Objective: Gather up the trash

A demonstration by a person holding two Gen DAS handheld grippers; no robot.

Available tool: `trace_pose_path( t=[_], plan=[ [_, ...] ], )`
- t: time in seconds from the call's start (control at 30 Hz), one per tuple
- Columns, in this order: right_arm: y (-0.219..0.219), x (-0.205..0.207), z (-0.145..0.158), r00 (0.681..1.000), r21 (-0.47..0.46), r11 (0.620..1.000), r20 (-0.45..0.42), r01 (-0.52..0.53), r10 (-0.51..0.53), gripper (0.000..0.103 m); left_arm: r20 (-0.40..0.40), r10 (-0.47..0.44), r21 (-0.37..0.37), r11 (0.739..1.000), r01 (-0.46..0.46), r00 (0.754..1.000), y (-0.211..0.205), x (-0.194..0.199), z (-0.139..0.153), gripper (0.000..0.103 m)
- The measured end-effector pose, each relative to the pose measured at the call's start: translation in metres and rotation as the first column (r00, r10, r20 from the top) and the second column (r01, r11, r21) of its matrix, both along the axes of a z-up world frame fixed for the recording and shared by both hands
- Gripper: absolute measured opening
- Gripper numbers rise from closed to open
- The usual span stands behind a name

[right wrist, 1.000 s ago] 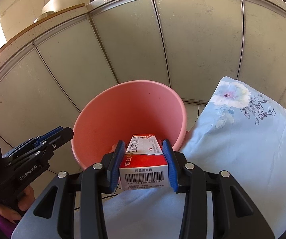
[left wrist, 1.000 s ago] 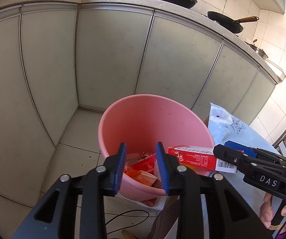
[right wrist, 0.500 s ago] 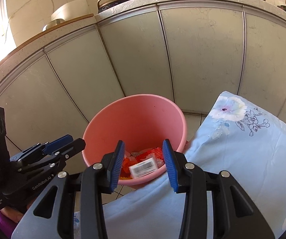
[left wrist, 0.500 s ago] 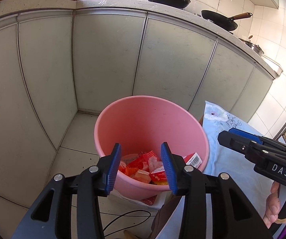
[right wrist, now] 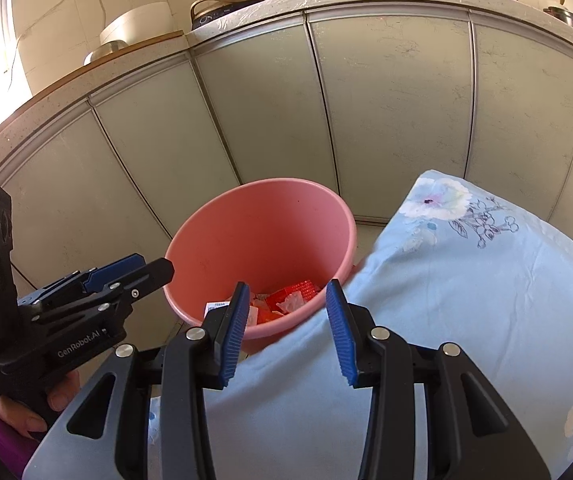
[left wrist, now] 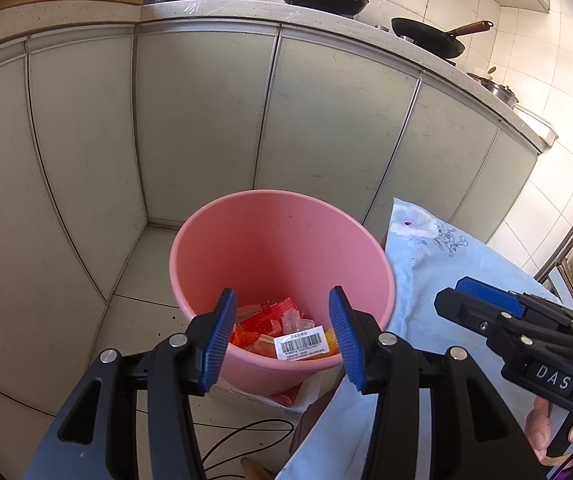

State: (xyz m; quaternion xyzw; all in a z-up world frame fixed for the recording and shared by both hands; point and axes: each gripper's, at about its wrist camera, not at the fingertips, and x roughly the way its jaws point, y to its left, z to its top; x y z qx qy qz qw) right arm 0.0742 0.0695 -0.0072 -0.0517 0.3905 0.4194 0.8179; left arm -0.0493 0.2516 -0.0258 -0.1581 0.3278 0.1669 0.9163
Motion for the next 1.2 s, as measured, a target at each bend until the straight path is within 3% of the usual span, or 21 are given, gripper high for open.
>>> trace_pose_path(
  t=[0.33,0.4,0.8,1.2],
  plan=[
    [-0.017,-0.01,-0.005,1.0,-0.006,1.0,0.001,0.024,-0.024,0.041,-0.007,-0.022,0.024,0.999,0.022,1.0,-0.016,-0.002,0.008,0.052],
    [-0.02,-0.012,-0.007,0.999,-0.007,0.999,0.004,0.032,-0.032,0.047,-0.011,-0.025,0.025,0.999,0.025,1.0,-0.019,-0.003,0.009,0.052],
    [-0.041,-0.021,-0.007,0.998,-0.016,0.998,0.025,0.066,-0.065,0.056,-0.013,-0.036,0.039,0.999,0.036,0.999,-0.034,-0.009,0.017,0.053],
    [-0.047,-0.035,0.004,0.995,-0.003,0.997,0.062,0.077,-0.076,0.059,0.0,-0.024,0.055,0.998,0.024,1.0,-0.045,-0.02,0.027,0.063]
  ],
)
